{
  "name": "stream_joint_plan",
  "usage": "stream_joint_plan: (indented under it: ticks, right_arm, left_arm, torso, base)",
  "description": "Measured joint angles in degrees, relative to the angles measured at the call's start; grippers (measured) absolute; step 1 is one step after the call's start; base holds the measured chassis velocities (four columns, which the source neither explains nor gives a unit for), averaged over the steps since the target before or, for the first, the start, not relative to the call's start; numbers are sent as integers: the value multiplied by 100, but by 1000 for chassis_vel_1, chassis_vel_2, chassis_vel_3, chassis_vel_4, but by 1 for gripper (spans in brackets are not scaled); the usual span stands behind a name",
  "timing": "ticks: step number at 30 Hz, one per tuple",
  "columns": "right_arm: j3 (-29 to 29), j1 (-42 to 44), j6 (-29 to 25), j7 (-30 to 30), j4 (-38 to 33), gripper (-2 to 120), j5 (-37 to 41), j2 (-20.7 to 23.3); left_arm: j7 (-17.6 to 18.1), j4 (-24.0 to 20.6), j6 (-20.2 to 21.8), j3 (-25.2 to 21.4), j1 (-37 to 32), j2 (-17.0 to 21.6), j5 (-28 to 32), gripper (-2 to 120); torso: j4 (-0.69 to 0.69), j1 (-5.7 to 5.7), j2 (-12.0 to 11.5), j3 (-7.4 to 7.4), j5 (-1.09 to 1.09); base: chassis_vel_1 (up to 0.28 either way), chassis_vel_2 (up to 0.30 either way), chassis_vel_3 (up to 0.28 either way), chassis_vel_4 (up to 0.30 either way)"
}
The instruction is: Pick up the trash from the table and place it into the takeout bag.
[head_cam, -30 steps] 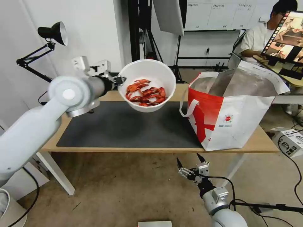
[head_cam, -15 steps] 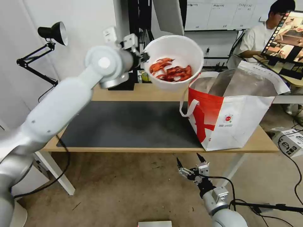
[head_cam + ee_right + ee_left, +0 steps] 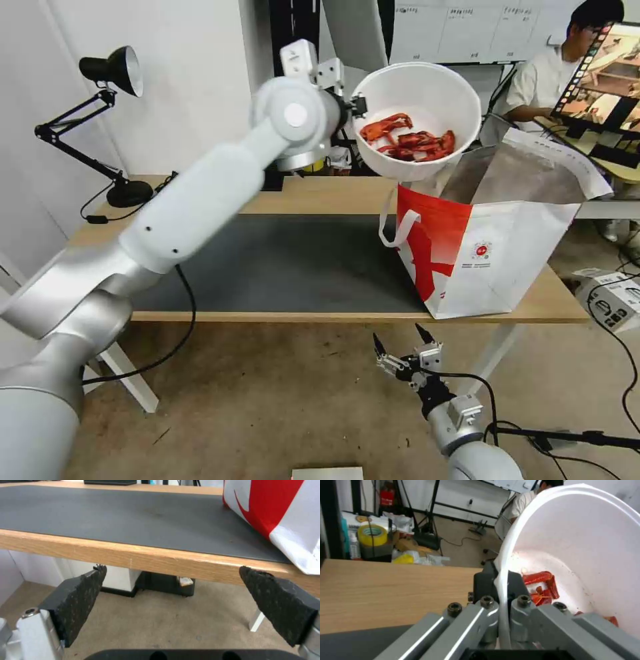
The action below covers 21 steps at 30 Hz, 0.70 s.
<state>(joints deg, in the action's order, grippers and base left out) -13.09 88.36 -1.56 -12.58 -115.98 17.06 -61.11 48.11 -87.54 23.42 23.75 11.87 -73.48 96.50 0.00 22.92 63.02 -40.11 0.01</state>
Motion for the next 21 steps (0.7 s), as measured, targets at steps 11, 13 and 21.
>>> stream_joint_plan:
  ticks: [11, 13, 21]
  right_arm:
    - [0, 0, 0, 0, 0, 100, 0, 0]
    - [0, 0, 0, 0, 0, 100, 0, 0]
    - [0, 0, 0, 0, 0, 100, 0, 0]
  left_arm:
    - [118, 341, -194, 249, 38, -447, -262, 0]
    - [127, 373, -218, 281, 38, -475, -313, 0]
    - [175, 579, -373, 565, -13, -673, -749, 0]
  torso:
    - [0, 0, 1, 0, 0]
    - [0, 0, 1, 0, 0]
    - [0, 0, 1, 0, -1]
  base:
    - [0, 0, 0, 0]
    - [0, 0, 0, 0]
    - [0, 0, 0, 0]
